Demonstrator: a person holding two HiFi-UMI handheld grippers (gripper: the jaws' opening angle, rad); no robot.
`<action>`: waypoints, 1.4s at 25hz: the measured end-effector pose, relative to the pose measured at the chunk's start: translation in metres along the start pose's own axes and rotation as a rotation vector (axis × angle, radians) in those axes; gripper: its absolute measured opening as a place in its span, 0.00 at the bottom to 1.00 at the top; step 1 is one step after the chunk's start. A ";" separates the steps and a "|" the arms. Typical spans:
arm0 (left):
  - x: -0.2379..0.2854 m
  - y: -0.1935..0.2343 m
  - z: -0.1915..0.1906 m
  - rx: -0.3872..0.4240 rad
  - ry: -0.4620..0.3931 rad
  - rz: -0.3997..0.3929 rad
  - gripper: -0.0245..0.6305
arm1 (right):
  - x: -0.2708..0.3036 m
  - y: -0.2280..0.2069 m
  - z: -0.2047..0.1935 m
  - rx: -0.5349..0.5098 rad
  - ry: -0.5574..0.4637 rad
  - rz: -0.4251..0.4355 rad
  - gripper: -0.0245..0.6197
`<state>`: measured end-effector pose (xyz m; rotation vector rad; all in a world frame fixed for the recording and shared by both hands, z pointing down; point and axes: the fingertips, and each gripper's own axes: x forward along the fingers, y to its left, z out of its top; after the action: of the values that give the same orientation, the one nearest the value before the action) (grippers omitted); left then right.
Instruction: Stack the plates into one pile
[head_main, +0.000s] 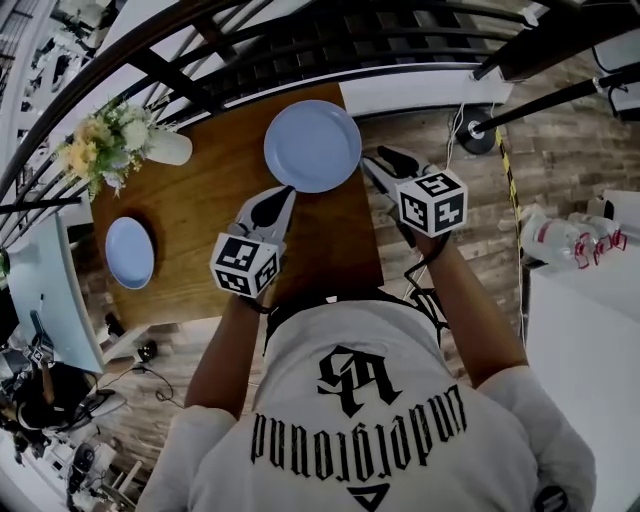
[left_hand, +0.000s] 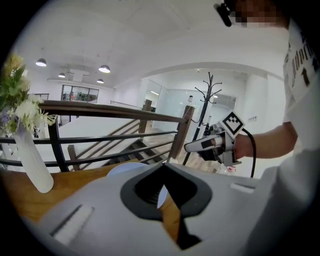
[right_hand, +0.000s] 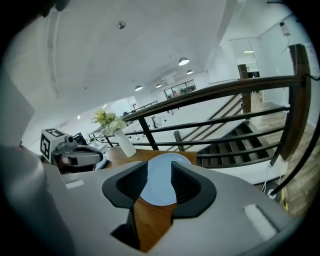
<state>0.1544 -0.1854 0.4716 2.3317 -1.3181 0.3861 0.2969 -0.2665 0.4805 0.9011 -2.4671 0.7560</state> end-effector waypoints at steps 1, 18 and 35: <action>-0.002 -0.002 0.006 0.003 -0.011 -0.001 0.11 | -0.007 0.003 0.005 -0.016 -0.016 -0.002 0.26; -0.040 -0.038 0.075 0.077 -0.169 0.009 0.11 | -0.105 0.041 0.062 -0.228 -0.246 -0.030 0.04; -0.114 -0.018 0.041 0.016 -0.177 0.251 0.11 | -0.059 0.116 0.064 -0.354 -0.213 0.225 0.04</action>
<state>0.1133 -0.1128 0.3819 2.2617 -1.7058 0.2712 0.2478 -0.2041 0.3592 0.6053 -2.8017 0.2808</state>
